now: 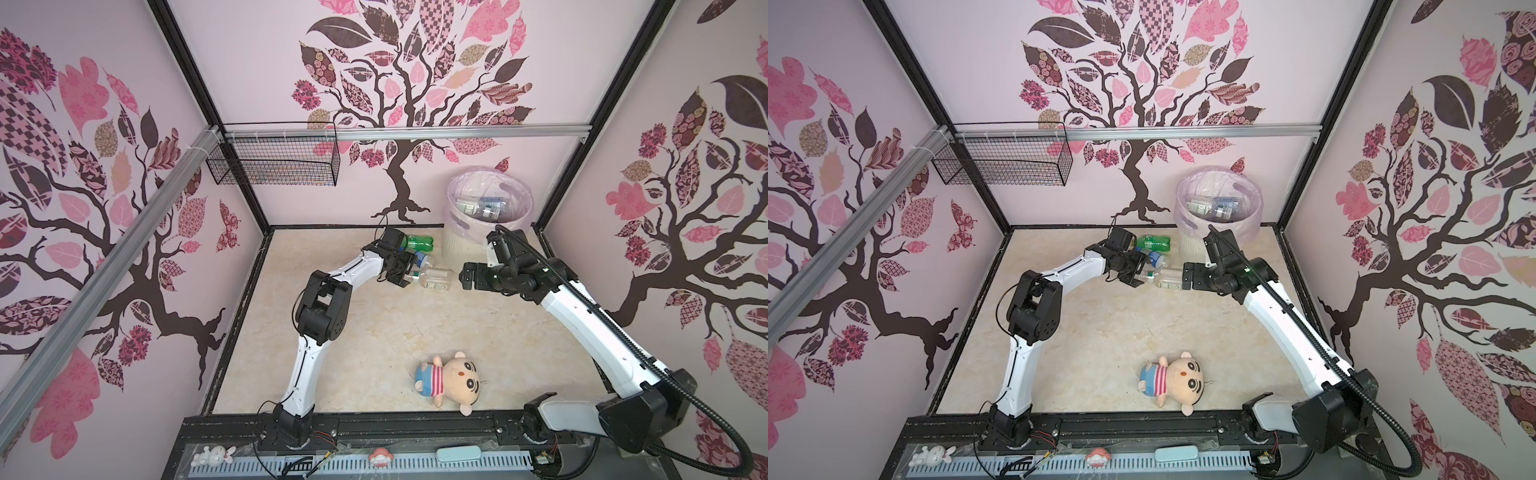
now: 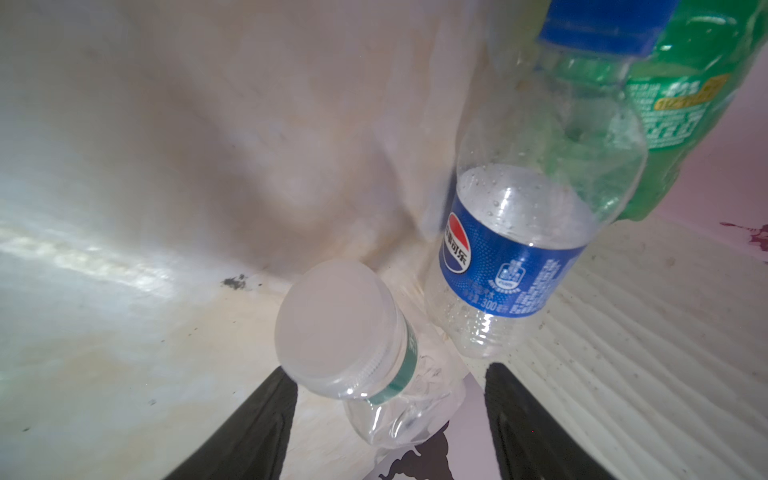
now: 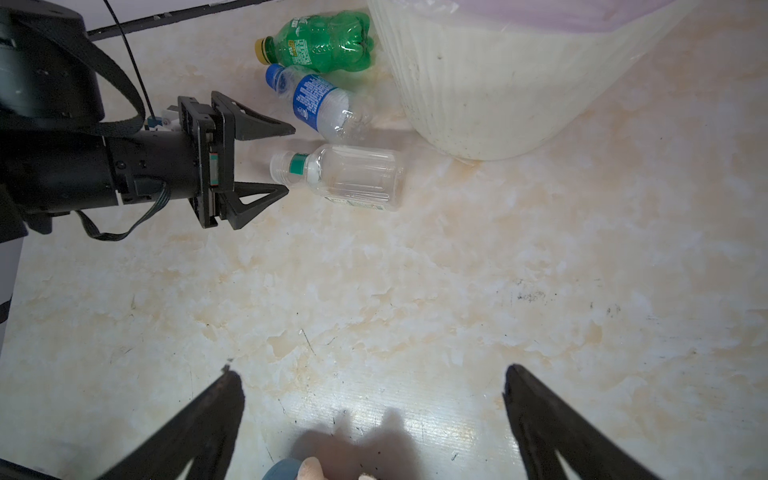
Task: Throw the plastic bottles in the bin
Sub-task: 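Move both grippers down toward the small green-labelled clear bottle, then lower the left gripper onto the green-labelled bottle's cap and grasp it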
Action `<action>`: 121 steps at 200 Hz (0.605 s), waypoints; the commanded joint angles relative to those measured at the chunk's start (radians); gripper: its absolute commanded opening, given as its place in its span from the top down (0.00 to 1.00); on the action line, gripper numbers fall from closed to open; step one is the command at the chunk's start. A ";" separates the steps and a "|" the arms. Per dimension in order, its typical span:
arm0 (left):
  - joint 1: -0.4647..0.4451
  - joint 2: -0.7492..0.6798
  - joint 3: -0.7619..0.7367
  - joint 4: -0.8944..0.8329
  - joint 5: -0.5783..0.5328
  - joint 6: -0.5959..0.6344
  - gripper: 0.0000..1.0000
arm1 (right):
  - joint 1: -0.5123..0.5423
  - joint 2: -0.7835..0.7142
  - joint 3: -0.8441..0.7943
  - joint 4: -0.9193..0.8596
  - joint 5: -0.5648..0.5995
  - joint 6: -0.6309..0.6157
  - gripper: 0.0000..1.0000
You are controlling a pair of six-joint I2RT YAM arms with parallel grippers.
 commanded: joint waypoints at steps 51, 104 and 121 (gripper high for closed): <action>0.003 0.045 0.010 -0.019 -0.021 -0.016 0.33 | 0.024 0.044 0.049 -0.015 0.024 -0.015 0.00; 0.004 0.068 0.010 -0.036 -0.029 0.032 0.37 | 0.027 0.049 0.041 -0.009 0.025 -0.012 0.00; 0.002 0.068 0.010 -0.046 -0.031 0.047 0.39 | 0.027 0.046 0.037 -0.007 0.027 -0.010 0.00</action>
